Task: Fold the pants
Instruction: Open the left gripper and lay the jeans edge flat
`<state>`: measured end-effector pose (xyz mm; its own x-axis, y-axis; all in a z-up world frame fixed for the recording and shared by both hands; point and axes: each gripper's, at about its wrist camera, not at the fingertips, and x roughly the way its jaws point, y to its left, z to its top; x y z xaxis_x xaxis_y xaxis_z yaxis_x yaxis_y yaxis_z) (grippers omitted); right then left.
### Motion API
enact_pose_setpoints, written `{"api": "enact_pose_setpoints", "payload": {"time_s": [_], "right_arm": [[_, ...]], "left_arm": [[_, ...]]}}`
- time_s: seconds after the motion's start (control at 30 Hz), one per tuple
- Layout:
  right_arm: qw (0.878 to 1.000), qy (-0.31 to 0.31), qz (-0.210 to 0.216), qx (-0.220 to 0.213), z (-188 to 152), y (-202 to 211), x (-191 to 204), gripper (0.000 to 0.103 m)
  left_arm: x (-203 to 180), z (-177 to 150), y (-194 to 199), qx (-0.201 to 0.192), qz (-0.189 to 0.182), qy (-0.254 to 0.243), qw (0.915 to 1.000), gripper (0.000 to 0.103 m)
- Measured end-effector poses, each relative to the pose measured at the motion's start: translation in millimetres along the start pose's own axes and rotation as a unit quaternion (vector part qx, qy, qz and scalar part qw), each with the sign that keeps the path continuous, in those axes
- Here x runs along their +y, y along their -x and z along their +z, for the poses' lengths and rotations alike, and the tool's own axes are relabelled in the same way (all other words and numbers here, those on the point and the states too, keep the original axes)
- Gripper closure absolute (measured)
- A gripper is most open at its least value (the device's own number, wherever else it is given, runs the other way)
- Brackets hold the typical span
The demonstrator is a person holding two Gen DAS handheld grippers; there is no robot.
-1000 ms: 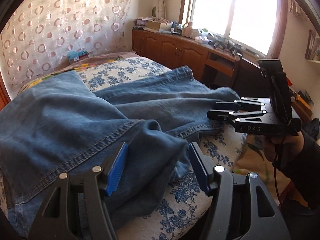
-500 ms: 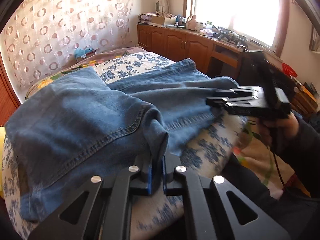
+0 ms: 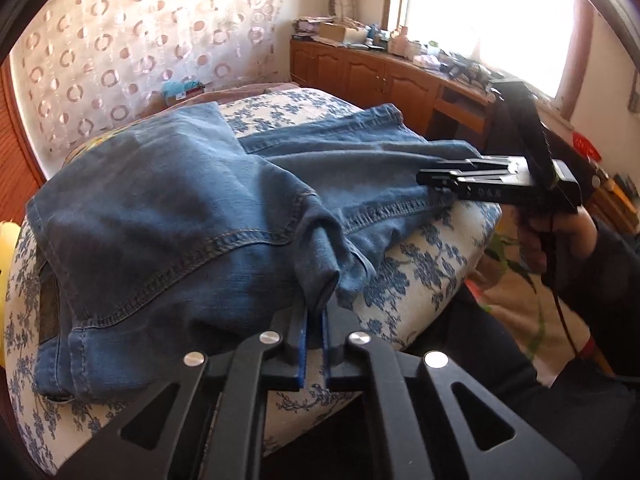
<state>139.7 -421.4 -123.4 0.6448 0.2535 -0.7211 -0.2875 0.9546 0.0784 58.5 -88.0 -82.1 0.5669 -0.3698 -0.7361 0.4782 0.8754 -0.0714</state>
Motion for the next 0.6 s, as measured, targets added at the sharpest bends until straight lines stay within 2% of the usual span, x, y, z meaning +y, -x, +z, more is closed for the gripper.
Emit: {"api": "enact_pose_setpoints", "payload": {"time_s": [0.03, 0.2, 0.4, 0.6], "right_arm": [[1.000, 0.000, 0.004, -0.003, 2, 1, 4, 0.060], [0.999, 0.013, 0.026, -0.015, 10, 8, 25, 0.060], [0.997, 0.034, 0.057, -0.030, 25, 11, 63, 0.058], [0.994, 0.051, 0.094, -0.038, 36, 12, 99, 0.052]], "left_arm": [[2, 1, 2, -0.001, 0.005, 0.002, 1.0000, 0.094], [17, 4, 13, -0.015, 0.003, 0.023, 0.9996, 0.061], [43, 0, 26, -0.030, 0.016, 0.051, 0.9981, 0.057], [78, -12, 50, -0.053, 0.056, 0.076, 0.9942, 0.057]]}}
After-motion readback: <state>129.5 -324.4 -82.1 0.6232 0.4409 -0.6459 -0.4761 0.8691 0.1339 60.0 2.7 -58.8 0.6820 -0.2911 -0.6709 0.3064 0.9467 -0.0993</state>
